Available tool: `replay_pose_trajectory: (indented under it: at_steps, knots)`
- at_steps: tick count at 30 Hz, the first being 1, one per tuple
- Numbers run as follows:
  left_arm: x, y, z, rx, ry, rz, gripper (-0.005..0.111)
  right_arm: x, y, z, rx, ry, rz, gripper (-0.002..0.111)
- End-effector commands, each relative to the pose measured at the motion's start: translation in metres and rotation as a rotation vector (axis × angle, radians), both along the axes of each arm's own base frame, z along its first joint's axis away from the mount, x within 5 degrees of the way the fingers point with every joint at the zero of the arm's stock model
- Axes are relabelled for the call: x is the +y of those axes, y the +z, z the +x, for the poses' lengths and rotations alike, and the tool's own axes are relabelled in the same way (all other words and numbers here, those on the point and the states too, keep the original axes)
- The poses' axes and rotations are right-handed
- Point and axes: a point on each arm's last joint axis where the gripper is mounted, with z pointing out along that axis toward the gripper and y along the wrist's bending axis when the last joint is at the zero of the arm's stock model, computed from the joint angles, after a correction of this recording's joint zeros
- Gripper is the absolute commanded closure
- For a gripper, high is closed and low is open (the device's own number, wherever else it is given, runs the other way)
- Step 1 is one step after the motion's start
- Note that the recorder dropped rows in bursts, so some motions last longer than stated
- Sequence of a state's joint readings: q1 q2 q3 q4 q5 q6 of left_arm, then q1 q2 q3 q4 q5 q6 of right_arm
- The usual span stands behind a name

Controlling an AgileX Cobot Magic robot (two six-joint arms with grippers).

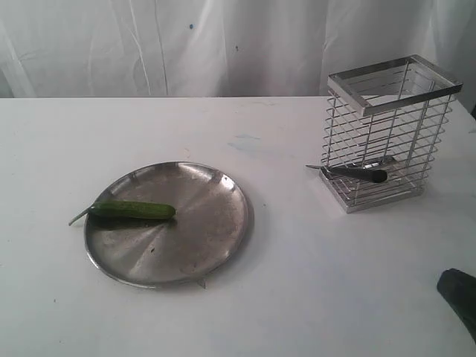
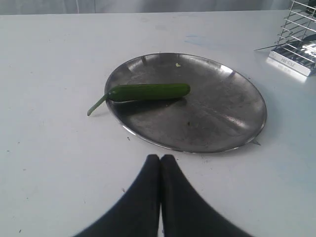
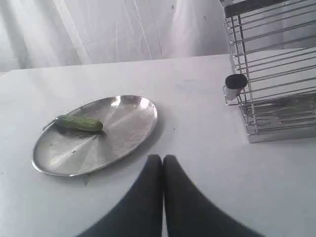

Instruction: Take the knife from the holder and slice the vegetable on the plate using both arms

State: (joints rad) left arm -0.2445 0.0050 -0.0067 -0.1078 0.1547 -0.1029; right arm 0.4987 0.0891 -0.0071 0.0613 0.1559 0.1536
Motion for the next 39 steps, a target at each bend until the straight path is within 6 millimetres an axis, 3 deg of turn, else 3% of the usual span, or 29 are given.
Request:
replay_pose_trajectory:
  at_steps: [1,7,9,10,15,19,22,25,31,39]
  knots:
    - [0.0,-0.002,0.0,0.006,0.003,-0.003,0.102,-0.001,0.008,0.001,-0.097,-0.016,0.042,0.108]
    - [0.0,-0.002,0.0,0.006,0.003,-0.003,0.102,-0.004,0.036,-0.001,-0.299,-0.025,0.328,0.108]
    - [0.0,-0.002,0.0,0.006,0.003,-0.003,0.102,-0.004,0.038,-0.002,-0.273,-0.017,0.432,0.108]
    - [0.0,-0.002,0.0,0.006,0.003,-0.003,0.102,-0.003,0.035,-0.001,-0.248,-0.012,0.4,0.108]
    - [0.0,-0.002,0.0,0.006,0.003,-0.003,0.102,-0.006,0.079,-0.004,-0.141,-0.036,0.076,0.108]
    - [0.001,-0.002,0.0,0.003,0.004,0.012,0.102,-0.005,0.122,-0.001,-0.158,0.026,-0.369,0.108]
    - [0.001,-0.002,0.0,0.003,0.004,0.012,0.102,0.002,0.134,0.016,-0.084,0.146,-0.752,0.107]
    - [0.001,-0.002,0.0,0.003,0.004,0.012,0.102,0.015,0.137,0.038,-0.012,0.258,-0.939,0.095]
    - [0.001,-0.002,0.0,0.003,0.004,0.012,0.102,0.046,0.117,0.087,-0.103,0.431,-1.279,0.056]
    - [0.0,-0.002,0.0,0.003,0.002,0.012,0.102,0.07,0.086,0.131,-0.171,0.527,-1.6,0.054]
